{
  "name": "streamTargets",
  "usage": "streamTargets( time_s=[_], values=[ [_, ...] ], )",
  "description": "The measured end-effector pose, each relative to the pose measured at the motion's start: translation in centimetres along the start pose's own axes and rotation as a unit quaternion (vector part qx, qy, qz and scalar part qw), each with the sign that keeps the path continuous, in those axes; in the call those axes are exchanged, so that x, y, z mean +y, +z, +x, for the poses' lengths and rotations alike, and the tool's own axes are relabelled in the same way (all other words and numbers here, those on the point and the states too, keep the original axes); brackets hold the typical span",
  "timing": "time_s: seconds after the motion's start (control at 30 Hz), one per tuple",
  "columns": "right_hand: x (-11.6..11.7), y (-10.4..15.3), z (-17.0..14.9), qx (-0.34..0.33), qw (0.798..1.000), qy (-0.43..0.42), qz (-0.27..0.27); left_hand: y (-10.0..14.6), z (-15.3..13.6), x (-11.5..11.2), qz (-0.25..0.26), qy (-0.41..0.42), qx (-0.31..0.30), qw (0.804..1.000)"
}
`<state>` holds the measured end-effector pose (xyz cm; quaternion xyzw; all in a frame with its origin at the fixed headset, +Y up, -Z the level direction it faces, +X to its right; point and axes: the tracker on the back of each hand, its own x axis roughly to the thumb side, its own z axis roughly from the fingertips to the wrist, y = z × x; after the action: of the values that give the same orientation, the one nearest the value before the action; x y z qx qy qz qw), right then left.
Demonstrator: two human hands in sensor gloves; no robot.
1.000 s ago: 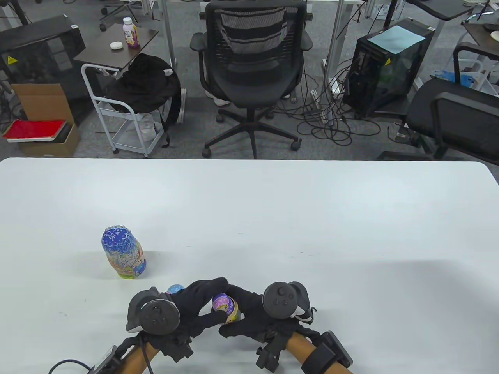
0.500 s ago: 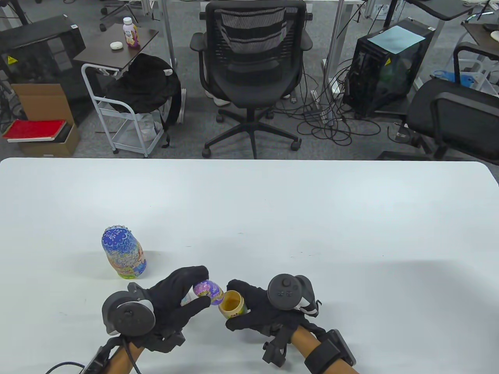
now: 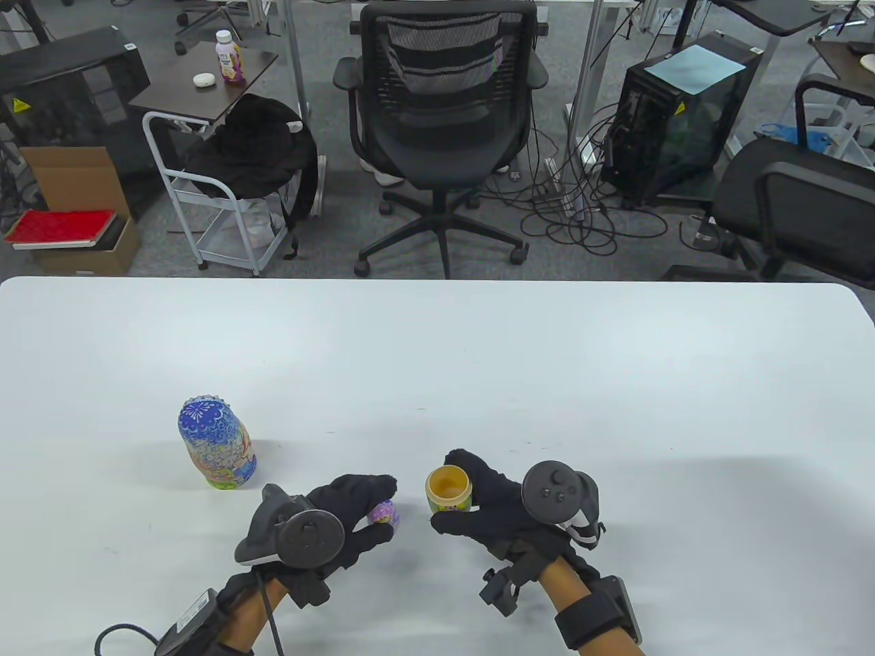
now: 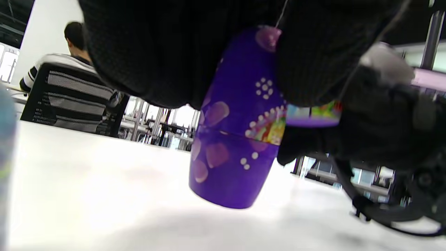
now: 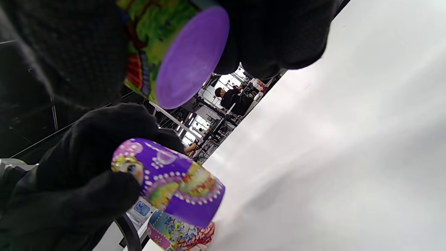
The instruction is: Separate nested Russian dolls into individual dolls
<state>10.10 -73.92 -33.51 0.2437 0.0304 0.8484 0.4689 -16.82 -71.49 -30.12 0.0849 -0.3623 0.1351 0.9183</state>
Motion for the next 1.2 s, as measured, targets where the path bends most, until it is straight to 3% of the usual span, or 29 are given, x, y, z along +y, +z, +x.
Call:
streamTargets(
  time_s=[0.4, 0.47, 0.6, 0.63, 0.73, 0.87, 1.0, 1.2],
  values=[
    [1.4, -0.1, 0.7, -0.015, 0.999, 0.006, 0.03, -0.4, -0.6, -2.0, -0.047, -0.007, -0.004, 0.999],
    [1.7, -0.1, 0.8, -0.019, 0.999, 0.013, 0.037, 0.0, -0.6, -1.5, -0.07, -0.015, 0.0, 0.997],
    [2.1, 0.0, 1.3, -0.03, 0.999, 0.009, 0.037, 1.6, -0.9, 1.2, -0.018, -0.054, 0.018, 0.998],
    [2.2, 0.0, 1.4, -0.032, 0.999, 0.005, 0.037, 2.2, -1.3, 1.9, -0.027, -0.085, 0.036, 0.995],
    [2.9, -0.1, 1.7, -0.039, 0.998, 0.003, 0.043, 3.6, -3.3, 2.0, -0.134, -0.151, 0.112, 0.973],
    [3.5, 0.0, 2.0, -0.046, 0.998, 0.011, 0.052, 4.0, -5.9, 0.8, -0.169, -0.067, 0.14, 0.973],
    [3.8, 0.1, 2.2, -0.054, 0.997, 0.019, 0.059, 3.8, -7.1, -0.1, -0.127, 0.01, 0.124, 0.984],
    [3.4, 0.3, 3.4, -0.078, 0.996, 0.008, 0.033, 3.7, -5.1, 4.2, -0.051, -0.008, 0.09, 0.995]
  ],
)
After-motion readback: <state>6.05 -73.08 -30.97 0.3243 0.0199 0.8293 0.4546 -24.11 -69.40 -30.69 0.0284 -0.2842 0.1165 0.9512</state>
